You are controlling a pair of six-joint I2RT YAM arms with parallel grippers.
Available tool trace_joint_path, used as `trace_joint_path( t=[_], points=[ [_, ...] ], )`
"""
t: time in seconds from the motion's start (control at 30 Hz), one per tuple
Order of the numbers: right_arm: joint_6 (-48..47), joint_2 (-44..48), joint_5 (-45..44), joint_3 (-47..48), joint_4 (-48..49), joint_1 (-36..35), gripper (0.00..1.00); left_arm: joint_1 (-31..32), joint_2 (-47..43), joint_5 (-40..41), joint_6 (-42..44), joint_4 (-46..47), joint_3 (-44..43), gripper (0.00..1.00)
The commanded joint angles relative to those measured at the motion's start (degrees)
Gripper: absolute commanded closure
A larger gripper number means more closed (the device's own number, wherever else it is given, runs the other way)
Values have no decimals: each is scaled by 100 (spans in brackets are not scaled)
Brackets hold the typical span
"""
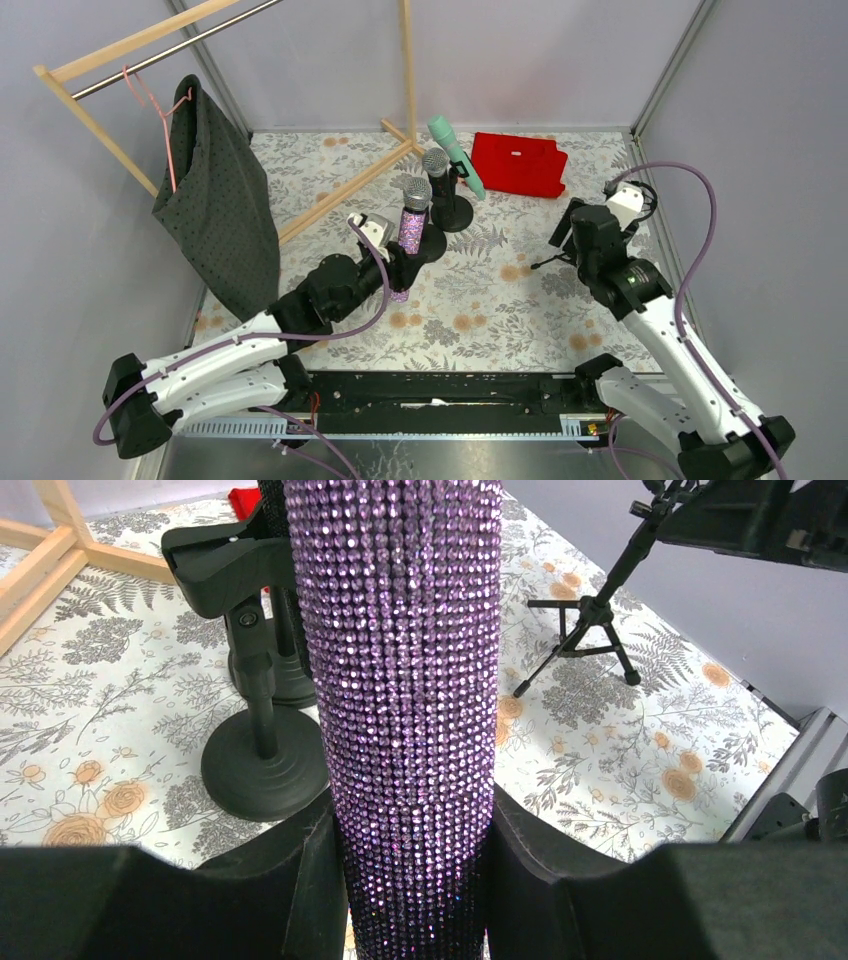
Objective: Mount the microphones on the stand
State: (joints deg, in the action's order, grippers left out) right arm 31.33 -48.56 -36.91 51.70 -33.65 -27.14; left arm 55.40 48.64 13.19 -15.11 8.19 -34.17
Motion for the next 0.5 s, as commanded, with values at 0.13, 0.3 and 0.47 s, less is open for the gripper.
trace_joint_path(
  t=[0.13, 0.3, 0.47],
  points=[
    [-755, -696, 974, -103, 985, 1042, 18, -27, -267, 126, 197, 87, -404, 100],
    [-1046, -873, 760, -156, 1351, 1276, 19, -29, -320, 138, 219, -33, -443, 100],
    [-1287, -1105, 693, -121, 1531, 1556, 23, -30, -321, 137, 237, -113, -441, 100]
  ],
)
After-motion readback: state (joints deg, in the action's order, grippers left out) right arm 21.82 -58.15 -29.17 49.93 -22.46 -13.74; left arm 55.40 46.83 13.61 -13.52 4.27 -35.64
